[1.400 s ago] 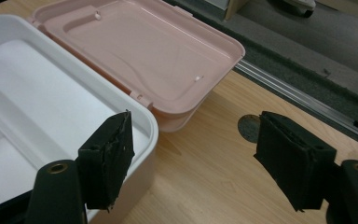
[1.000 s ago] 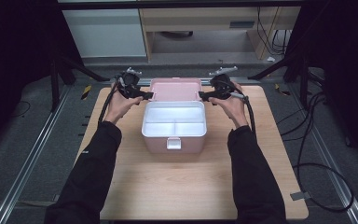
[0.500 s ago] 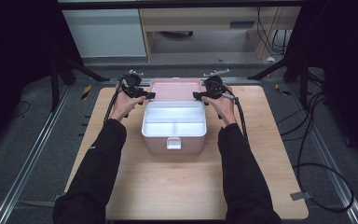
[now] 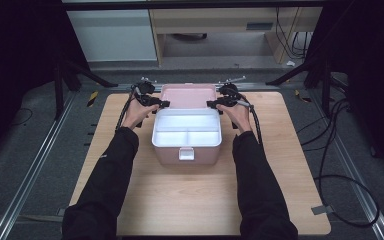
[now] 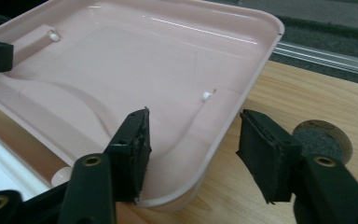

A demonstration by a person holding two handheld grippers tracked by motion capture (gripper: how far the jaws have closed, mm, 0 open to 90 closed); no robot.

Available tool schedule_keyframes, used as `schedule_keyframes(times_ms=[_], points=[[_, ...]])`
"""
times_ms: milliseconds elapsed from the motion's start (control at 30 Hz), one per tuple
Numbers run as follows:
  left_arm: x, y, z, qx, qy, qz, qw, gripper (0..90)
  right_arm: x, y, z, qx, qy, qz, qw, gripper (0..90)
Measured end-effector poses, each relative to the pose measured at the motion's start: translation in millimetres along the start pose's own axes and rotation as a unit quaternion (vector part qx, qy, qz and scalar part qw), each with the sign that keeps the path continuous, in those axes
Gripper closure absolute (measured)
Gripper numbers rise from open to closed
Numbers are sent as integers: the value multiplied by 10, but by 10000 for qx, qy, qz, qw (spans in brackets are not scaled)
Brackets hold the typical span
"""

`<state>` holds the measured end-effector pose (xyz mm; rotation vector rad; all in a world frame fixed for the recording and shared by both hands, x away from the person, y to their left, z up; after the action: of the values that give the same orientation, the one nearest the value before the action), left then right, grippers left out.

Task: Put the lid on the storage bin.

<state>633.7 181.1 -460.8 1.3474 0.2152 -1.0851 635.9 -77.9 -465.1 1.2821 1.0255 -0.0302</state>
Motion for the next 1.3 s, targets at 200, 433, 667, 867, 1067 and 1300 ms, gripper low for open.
schedule_keyframes(times_ms=[200, 433, 667, 867, 1067, 1300], points=[[-28, -23, 40, 36, 29, -89, 10000, 436, -28, -21, -22, 35, 65, -110, 9999, 457], [-55, -11, 65, 158, 79, -110, 9998, 436, -57, -6, -36, -131, 33, -146, 9998, 445], [-119, 39, 57, 100, -62, 47, 9999, 440, -73, 42, -22, 12, 70, 105, 9999, 440], [-199, 90, 81, 182, -83, 232, 9995, 447, -129, 113, -19, 64, 58, 410, 9991, 440], [-297, 134, 119, 278, -82, 395, 9988, 453, -217, 187, -44, -8, -6, 671, 9977, 442], [-471, 165, 182, 368, 41, 481, 9982, 452, -334, 268, -97, -147, -33, 909, 9957, 442]])
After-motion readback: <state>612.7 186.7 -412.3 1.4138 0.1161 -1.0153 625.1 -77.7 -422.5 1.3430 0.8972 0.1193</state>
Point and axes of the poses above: each handheld gripper's, and its own axes: x roughly forward along the jaws, y roughly out of its top, z roughly to its right, the point moved 6 cm from there along x, roughly forward along the jaws, and after that the axes turned 8 degrees about -x, right-handed, at the moved point
